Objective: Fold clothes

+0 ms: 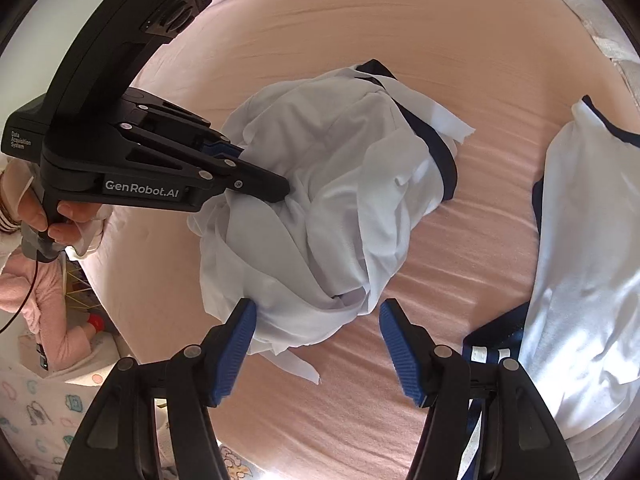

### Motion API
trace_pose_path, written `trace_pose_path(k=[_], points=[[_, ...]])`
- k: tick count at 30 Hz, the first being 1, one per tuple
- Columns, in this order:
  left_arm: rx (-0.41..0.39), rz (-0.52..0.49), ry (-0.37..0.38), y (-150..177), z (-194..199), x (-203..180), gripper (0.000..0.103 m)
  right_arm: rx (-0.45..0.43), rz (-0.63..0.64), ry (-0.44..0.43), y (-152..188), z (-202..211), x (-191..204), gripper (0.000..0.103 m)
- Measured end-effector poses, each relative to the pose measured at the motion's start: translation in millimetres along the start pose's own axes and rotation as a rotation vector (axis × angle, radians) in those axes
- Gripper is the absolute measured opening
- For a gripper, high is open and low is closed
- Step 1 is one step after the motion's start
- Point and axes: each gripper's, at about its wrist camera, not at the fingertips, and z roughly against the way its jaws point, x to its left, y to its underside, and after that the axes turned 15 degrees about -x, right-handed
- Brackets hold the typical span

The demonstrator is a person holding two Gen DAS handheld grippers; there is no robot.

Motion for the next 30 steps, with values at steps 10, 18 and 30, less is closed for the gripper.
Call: trace_pose_path(k=[10,18,30], points=[[0.002,0.025,0.005,4,0,13,0.011,-0.003,0.051,0.025,-4,-17,5,0.063],[-0.032,0.02,0.018,8,9,14,0.01,0.012,0.107,-0.005,-17,-18,9,0.025],[-0.133,0.129,0.013,7,50,41,0.01,-0.103,0.132,0.057,-65,-1,11,0.015]])
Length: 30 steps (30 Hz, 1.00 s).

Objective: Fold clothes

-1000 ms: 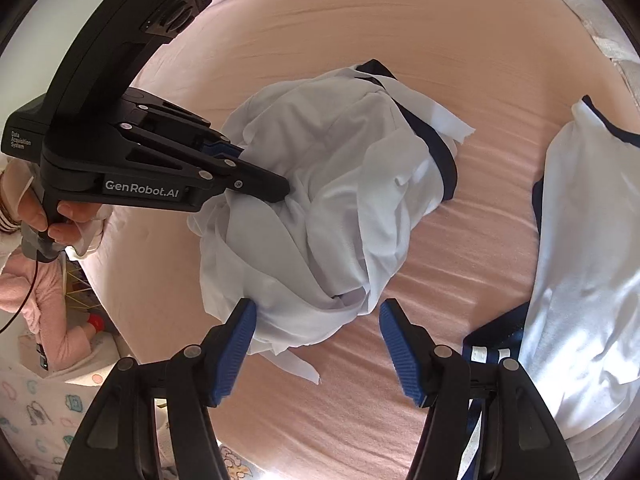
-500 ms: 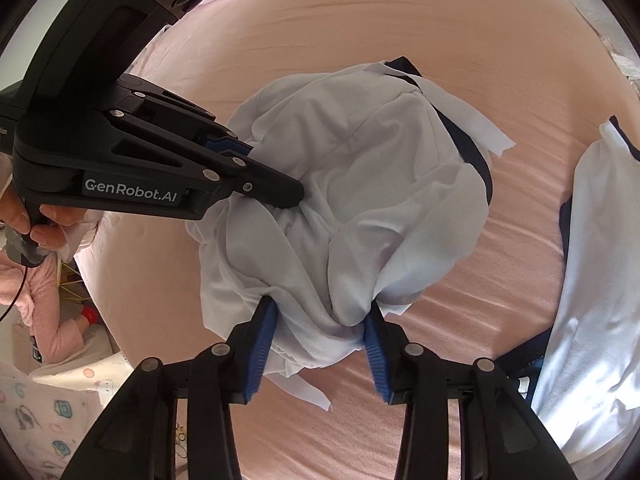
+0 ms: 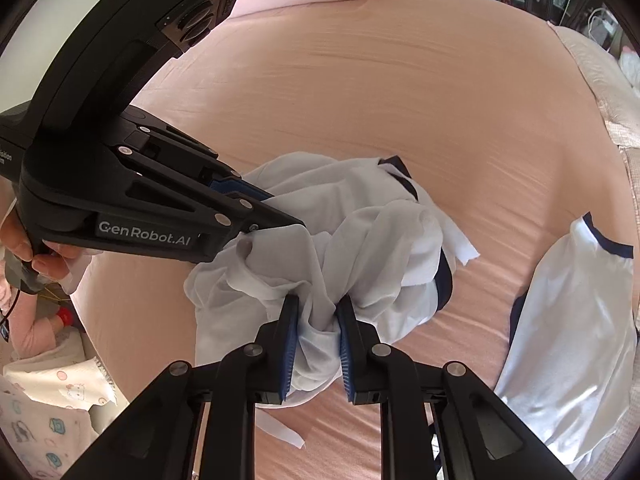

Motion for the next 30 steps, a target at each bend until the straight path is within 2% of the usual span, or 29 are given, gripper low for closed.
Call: trace_pose_path(k=[5,9,13,16,18,20,23,30], points=[[-0.037,0.058,-0.005,-33,-3,2,0.01,-0.012,-0.016,-0.008,-17,-9,10,0.012],[0.004,0.135,0.025,-39,-6,10,0.01,-0.009,-0.009,0.015,-34,-25,30,0.012],[0.037,0.195,0.055,-35,0,17,0.015,-0.016,-0.043,0.016,-38,-24,14,0.012],[0.037,0.222,0.074,-28,8,18,0.026,-0.005,-0.079,0.031,-39,-25,6,0.012],[0.036,0.241,0.09,-22,14,18,0.048,0.007,-0.098,0.038,-38,-26,4,0.012],[0.029,0.259,0.11,-15,21,18,0.051,0.0,-0.1,0.037,-34,-25,4,0.012],[0.023,0.233,0.154,-6,29,5,0.051,0.021,-0.149,0.025,-27,-28,-1,0.012],[0.048,0.118,0.169,8,23,-34,0.052,-0.019,-0.252,0.05,-26,-16,-14,0.012]])
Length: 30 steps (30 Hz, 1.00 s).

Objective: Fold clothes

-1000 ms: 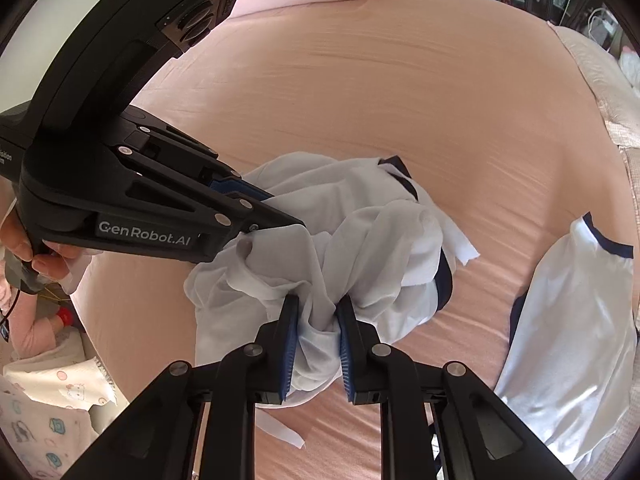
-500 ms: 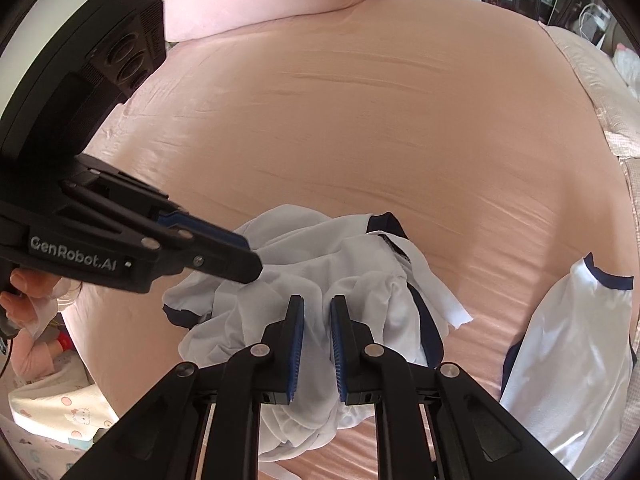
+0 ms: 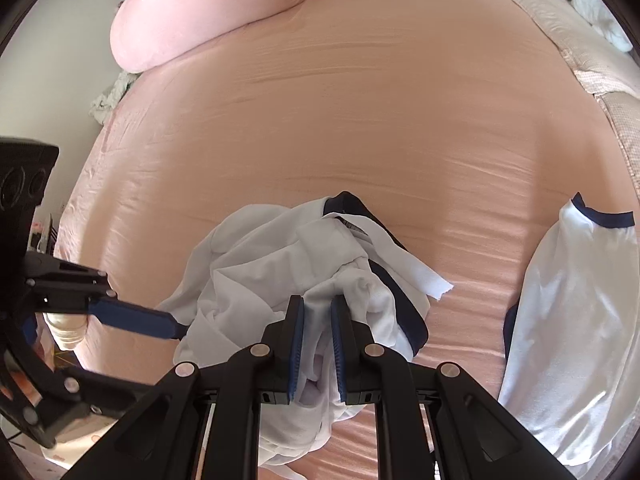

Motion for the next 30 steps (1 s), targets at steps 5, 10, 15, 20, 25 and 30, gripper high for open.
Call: trace_pose_path(k=[5,10,15,20,25,30], points=[[0.013,-0.048,-0.01,9,-17,-16,0.052,0.017,-0.056,0.003,1,5,-11,0.014],[0.061,-0.093,-0.052,19,-37,-28,0.052,0.03,-0.174,-0.003,14,13,-39,0.054],[0.049,-0.208,-0.119,29,-45,-47,0.053,0.014,-0.263,-0.006,25,29,-61,0.056],[0.015,-0.259,-0.197,35,-53,-54,0.053,-0.005,-0.294,0.004,38,43,-74,0.059],[-0.038,-0.325,-0.247,39,-59,-54,0.053,0.042,-0.337,0.01,64,34,-88,0.059],[-0.067,-0.368,-0.251,43,-59,-52,0.04,0.081,-0.327,-0.005,82,27,-87,0.059]])
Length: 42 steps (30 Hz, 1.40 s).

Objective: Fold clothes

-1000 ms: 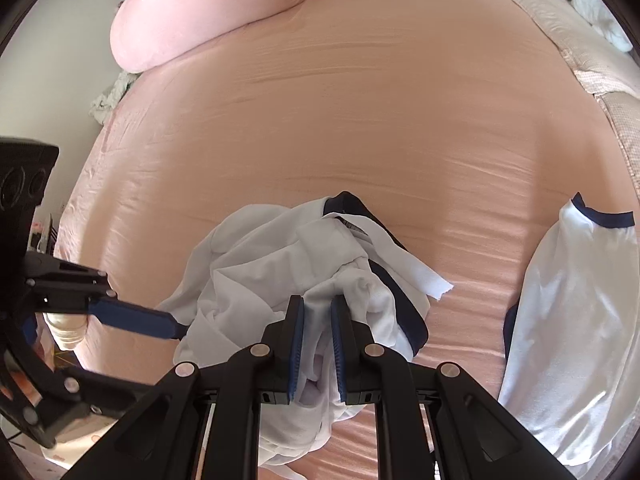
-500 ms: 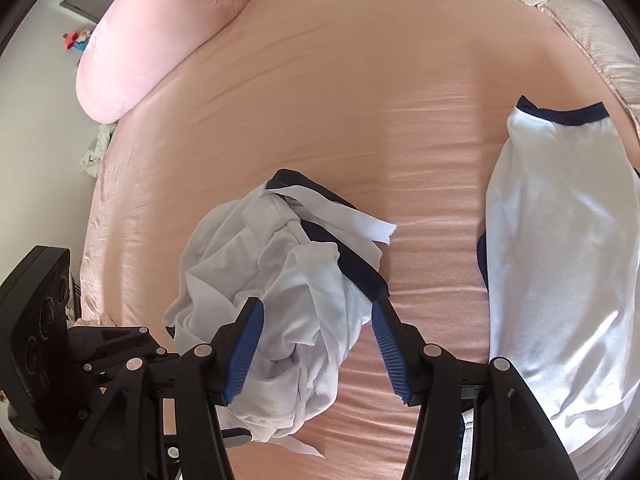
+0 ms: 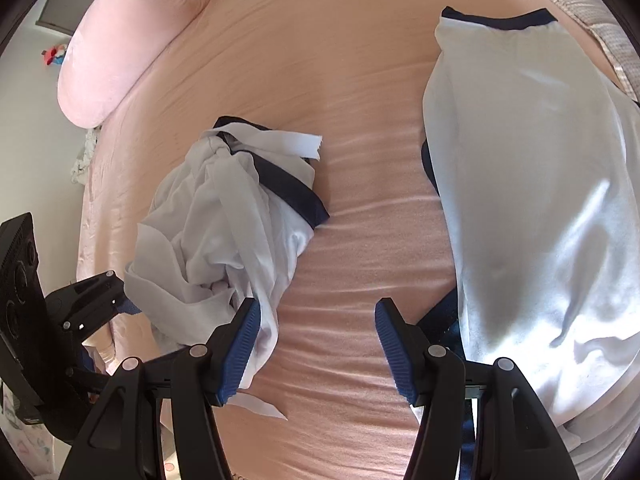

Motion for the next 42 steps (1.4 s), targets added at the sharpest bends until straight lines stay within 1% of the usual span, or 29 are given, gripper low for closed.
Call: trace_pose_path(k=[1,2,3,5,9,14,17,18,21,25,27,29,30,31,33,37,39,41,42], points=[[-0.006,-0.022,-0.001,1,0,-1,0.038,0.003,0.005,0.001,2,-1,1,0.059],[-0.012,-0.044,-0.002,1,1,-2,0.032,0.007,0.006,-0.001,3,-3,2,0.059],[-0.019,-0.067,-0.006,2,1,-2,0.028,0.013,0.006,-0.009,4,-5,4,0.059],[-0.028,-0.096,-0.004,2,2,-2,0.027,0.02,0.013,-0.02,4,-8,8,0.059],[-0.033,-0.077,0.007,1,5,8,0.025,-0.014,0.056,-0.022,3,-10,22,0.059],[-0.04,-0.009,0.013,-2,9,27,0.025,-0.022,0.03,-0.054,-1,-15,27,0.059],[-0.057,0.028,0.004,-6,15,40,0.024,-0.036,0.047,-0.057,-5,-13,36,0.059],[-0.06,0.035,-0.002,-7,16,43,0.024,-0.036,0.058,-0.069,-5,-12,40,0.059],[-0.068,0.056,-0.007,-7,20,50,0.024,-0.032,0.084,-0.063,-4,-16,51,0.059],[-0.08,0.081,-0.014,-8,22,61,0.021,-0.054,0.161,-0.074,-2,-20,72,0.059],[-0.071,0.109,-0.005,-9,21,69,0.021,-0.052,0.219,-0.054,-6,-24,83,0.058],[-0.062,0.143,0.007,-9,19,76,0.021,-0.049,0.261,-0.05,-10,-28,92,0.047],[-0.057,0.158,0.019,-8,17,77,0.021,-0.043,0.265,-0.066,-11,-29,95,0.035],[-0.053,0.174,0.031,-8,15,78,0.021,-0.035,0.265,-0.078,-11,-31,98,0.019],[-0.052,0.203,0.041,-6,17,82,0.02,-0.027,0.262,-0.099,-13,-32,100,0.01],[-0.048,0.278,0.087,-10,15,91,0.017,-0.042,0.306,-0.107,-14,-27,106,0.009],[-0.05,0.332,0.115,-14,14,98,0.015,-0.057,0.301,-0.111,-17,-22,105,0.009],[-0.057,0.386,0.138,-21,13,106,0.015,-0.068,0.288,-0.121,-17,-7,94,0.009],[-0.066,0.399,0.142,-25,14,109,0.015,-0.077,0.288,-0.119,-21,-6,96,0.009]])
